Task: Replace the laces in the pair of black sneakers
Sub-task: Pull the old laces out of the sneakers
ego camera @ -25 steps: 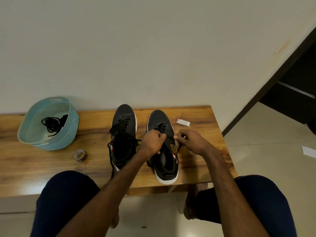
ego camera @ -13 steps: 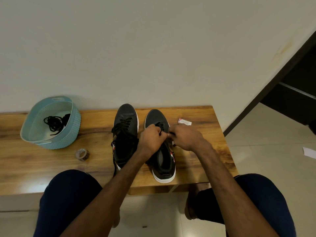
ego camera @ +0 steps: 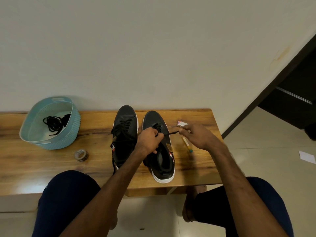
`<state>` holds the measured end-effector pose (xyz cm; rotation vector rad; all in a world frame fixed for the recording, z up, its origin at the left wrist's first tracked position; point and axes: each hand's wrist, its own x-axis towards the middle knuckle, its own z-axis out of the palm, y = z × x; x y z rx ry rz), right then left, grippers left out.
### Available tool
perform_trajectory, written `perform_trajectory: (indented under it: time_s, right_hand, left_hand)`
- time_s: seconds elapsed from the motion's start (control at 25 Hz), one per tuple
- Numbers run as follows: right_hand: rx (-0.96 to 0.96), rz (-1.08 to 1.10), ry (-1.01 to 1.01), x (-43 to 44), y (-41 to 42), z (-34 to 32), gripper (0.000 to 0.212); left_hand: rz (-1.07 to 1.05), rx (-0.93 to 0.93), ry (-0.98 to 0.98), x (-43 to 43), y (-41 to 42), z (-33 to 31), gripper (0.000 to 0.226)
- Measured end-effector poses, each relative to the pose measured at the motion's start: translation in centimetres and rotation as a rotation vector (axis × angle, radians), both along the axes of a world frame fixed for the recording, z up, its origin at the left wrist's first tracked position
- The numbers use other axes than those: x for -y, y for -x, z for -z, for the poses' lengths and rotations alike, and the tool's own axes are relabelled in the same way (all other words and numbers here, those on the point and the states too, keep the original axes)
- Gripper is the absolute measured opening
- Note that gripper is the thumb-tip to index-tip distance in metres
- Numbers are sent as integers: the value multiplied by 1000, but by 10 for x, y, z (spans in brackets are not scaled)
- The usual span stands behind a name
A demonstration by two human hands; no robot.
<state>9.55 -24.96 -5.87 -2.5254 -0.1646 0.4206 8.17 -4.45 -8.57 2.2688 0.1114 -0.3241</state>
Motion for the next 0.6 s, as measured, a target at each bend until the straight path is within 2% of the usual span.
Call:
perform_trajectory:
  time_s: [0.12,0.24,0.32,0.4,0.48,0.6]
  right_hand:
    - [14,-134,-26,-31,2,11,41]
    - [119,-101,-49,-58,9,29,26]
    - [184,-9,-99,-61,13,29,37]
    - [227,-8,12,-59,20,27,46]
    - [204,-61,182,-57,24,28,39]
    - [132,5,142,-57,29,32,29]
  left_hand:
    - [31,-31,38,-2,-1,0,30]
    - [-27,-91,220,-2,0,2,37]
    - [-60,-160,438,-6,-2,1,37]
    - [-31,-204,514,-11,-3,1,34]
    - [-16,-188,395,-13,-2,-3,32]
    - [188,-63,-68,-25,1,-21,33]
